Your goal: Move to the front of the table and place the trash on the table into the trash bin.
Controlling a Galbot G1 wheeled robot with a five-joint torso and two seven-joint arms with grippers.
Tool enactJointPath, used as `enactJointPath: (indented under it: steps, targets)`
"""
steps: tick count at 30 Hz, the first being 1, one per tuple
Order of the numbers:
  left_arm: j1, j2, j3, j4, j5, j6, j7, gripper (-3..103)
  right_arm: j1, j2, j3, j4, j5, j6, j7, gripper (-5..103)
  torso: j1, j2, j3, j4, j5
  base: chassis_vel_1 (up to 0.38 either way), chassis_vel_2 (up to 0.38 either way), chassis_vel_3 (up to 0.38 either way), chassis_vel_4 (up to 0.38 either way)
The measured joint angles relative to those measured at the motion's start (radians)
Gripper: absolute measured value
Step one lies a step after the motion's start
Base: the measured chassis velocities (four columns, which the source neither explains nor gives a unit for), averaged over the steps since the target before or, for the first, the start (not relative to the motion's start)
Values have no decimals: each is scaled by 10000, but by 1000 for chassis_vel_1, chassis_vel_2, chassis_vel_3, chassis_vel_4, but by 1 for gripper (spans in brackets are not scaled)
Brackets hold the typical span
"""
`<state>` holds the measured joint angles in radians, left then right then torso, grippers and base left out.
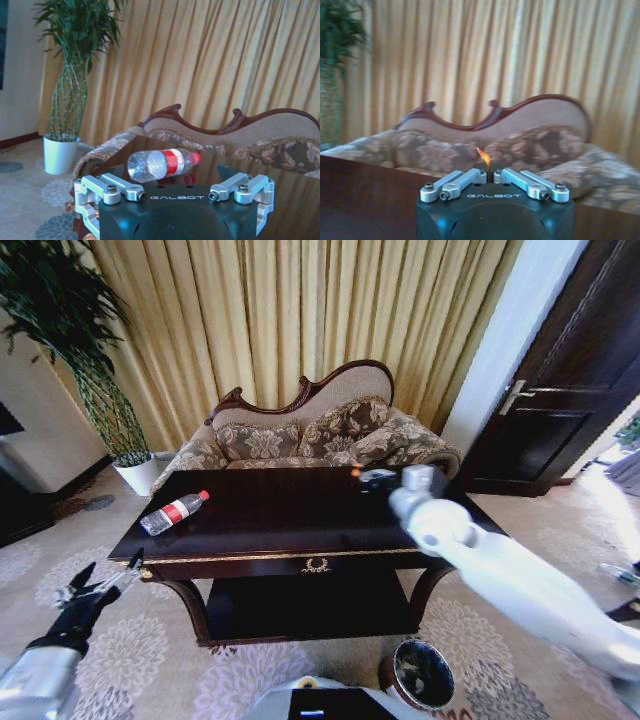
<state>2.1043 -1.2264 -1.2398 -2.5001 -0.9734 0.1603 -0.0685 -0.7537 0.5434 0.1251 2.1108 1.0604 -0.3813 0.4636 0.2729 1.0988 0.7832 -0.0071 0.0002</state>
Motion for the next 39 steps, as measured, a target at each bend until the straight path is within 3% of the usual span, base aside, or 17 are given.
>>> enactJointPath:
  steps: [5, 6, 9, 14, 18, 20, 25, 32, 39]
  targets:
    - [-90, 154, 114, 0, -57, 24, 46, 100, -1696, -419, 1498, 137, -368, 407, -119, 2, 0, 0, -1, -2, 4, 0, 0, 0, 0]
    - [-172, 249, 216, 0, -49, 28, 90, 100, -2314, -514, 2306, 130, -467, 682, -119, 2, 0, 0, -1, 1, 2, 0, 0, 0, 0]
    - [-313, 359, 317, 0, -41, 29, 186, 100, -2962, -569, 3106, -52, -753, 1231, -319, 2, 0, 0, -1, 2, -1, 0, 0, 0, 0]
    - [-672, 664, 419, 0, -161, 31, 349, 100, -4411, -94, 4204, -576, -928, 2315, -1143, 2, 0, 0, 0, 6, 0, 0, 0, 0, 0]
    - [-853, 952, 467, 0, -218, 37, 368, 100, -5274, 296, 4827, -588, -995, 2428, -1343, 2, 1, 0, 0, 3, 2, 0, 0, 0, 0]
    - [-1057, 1349, 483, -1, -345, 61, 369, 100, -6398, 851, 5773, -343, -1142, 2401, -1386, 2, 1, 0, 0, -3, 3, 0, 0, 0, 0]
    - [-1227, 1763, 559, 0, -488, 82, 368, 100, -8044, 1698, 7108, 184, -2107, 2328, -1807, 2, 0, 1, -1, -1, -5, 0, 0, 0, 0]
    - [-1529, 2312, 697, -1, -590, 122, 344, 100, -8754, 2369, 7491, 680, -2470, 2183, -1846, 2, 2, 1, 0, 3, -2, 0, 0, 0, 0]
    - [-1900, 2590, 925, 0, -660, 196, 196, 100, -9016, 2591, 7664, 755, -2620, 2149, -1840, 2, 4, 0, 1, 0, -3, 0, 0, 0, 0]
